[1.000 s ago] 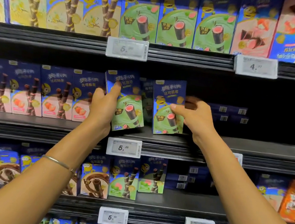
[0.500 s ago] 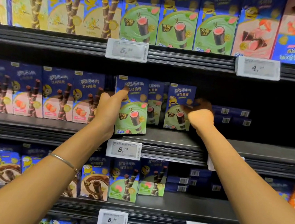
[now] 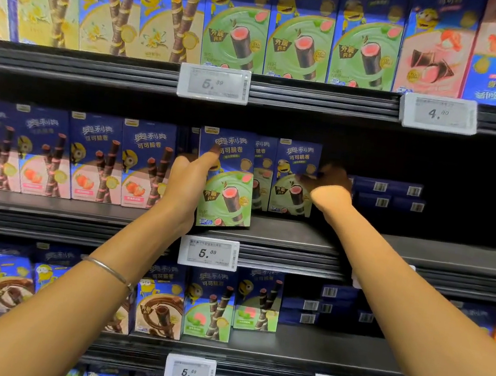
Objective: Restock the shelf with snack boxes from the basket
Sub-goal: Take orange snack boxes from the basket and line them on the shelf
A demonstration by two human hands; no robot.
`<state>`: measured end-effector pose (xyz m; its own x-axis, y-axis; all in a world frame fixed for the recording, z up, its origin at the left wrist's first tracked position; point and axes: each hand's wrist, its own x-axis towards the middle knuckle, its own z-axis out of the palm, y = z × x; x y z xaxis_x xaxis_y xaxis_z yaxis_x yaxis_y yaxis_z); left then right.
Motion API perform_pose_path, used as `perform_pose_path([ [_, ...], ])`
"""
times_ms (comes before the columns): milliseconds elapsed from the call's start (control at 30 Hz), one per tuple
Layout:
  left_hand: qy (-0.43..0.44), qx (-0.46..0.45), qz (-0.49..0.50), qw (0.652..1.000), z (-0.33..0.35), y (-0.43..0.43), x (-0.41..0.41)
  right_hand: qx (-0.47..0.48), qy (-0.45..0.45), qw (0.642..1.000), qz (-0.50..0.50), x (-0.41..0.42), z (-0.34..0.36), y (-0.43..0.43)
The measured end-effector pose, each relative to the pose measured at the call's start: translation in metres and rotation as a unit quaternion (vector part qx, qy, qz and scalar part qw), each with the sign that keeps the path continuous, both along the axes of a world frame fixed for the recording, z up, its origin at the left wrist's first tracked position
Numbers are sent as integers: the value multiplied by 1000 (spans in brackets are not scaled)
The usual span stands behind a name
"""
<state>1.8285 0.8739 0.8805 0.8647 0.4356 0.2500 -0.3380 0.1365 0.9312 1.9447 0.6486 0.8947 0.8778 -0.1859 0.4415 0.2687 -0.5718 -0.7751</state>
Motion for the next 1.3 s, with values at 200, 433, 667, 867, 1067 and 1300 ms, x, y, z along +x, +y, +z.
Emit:
perform_pose_path([
  [200, 5, 18, 3, 1000, 0, -2, 6, 131, -65, 989, -15, -19, 1, -3],
  [433, 4, -27, -32, 999, 11, -24, 18, 101, -21, 974, 201, -74, -1, 27],
  [667, -27, 38, -16, 999, 23, -31, 28, 94, 23, 966, 239, -74, -5, 38],
  [867, -68, 442, 114, 887, 23, -14, 31, 34, 36, 983, 175, -62, -12, 37],
  [1067, -93, 664, 202, 714, 36, -3, 28, 3, 49, 988, 148, -55, -17, 42],
  [1300, -32, 726, 128, 674, 64, -12, 36, -59, 21, 992, 110, -54, -17, 49],
])
